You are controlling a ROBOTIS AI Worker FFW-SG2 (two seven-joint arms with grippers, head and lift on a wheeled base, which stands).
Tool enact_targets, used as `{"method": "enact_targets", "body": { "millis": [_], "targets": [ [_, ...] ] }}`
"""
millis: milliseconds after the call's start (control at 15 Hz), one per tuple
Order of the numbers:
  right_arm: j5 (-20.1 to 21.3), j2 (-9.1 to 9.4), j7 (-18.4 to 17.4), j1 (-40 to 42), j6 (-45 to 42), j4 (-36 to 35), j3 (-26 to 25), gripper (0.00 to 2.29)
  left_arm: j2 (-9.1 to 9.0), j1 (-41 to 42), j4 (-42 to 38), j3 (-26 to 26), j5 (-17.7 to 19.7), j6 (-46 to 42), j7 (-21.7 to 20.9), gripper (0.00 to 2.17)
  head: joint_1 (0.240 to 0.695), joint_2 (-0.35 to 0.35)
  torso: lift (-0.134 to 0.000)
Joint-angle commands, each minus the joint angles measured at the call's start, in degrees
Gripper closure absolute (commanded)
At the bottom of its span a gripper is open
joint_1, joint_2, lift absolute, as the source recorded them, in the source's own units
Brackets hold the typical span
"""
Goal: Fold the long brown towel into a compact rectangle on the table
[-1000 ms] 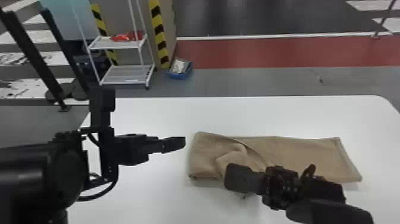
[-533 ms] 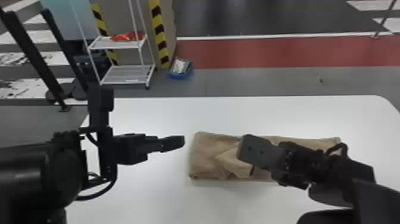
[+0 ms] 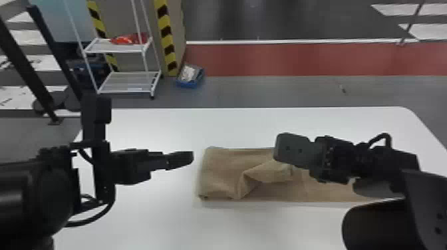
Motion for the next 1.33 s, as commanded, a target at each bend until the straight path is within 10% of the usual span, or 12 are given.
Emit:
{"method": "enact_targets", "body": {
  "millis": [0,267,533,933,1267],
  "targets": [
    [-0.9,-1.27,0.2,-2.2,-1.8,2.3,-0.9,1.07,-0.15,0.1,-0.1,-0.3,-0.2,0.6,0.1,0.03,0.695,0.037,-0.125],
    [0.0,-1.63,-0.3,-2.8,-1.3,5.3,-1.9,0.23,-0.15,0.1,0.0,-0.4,-0.4,0.6,0.3,0.03,0.695,0.014,-0.125],
    [-2.8,-1.10,-1.2,-2.3,2.1,4.5,-7.7,0.12,-0.15,-0.1,0.9,-0.6,-0.6,0.6,0.6,0.03,0.695,-0.013,-0.125],
    [-26.6,0.22,-2.5,-2.0,59.0,-3.5,-14.0,0.14,-0.15,-1.5,3.2,-2.8,-2.0,0.6,0.8,0.03,0.695,-0.099,-0.125],
    [-38.7,2.42,-10.1,-10.0,62.8,-1.9,-19.7,0.18,-0.15,-1.9,3.9,-3.5,-2.7,0.6,0.9,0.03,0.695,-0.113,-0.125]
  ]
}}
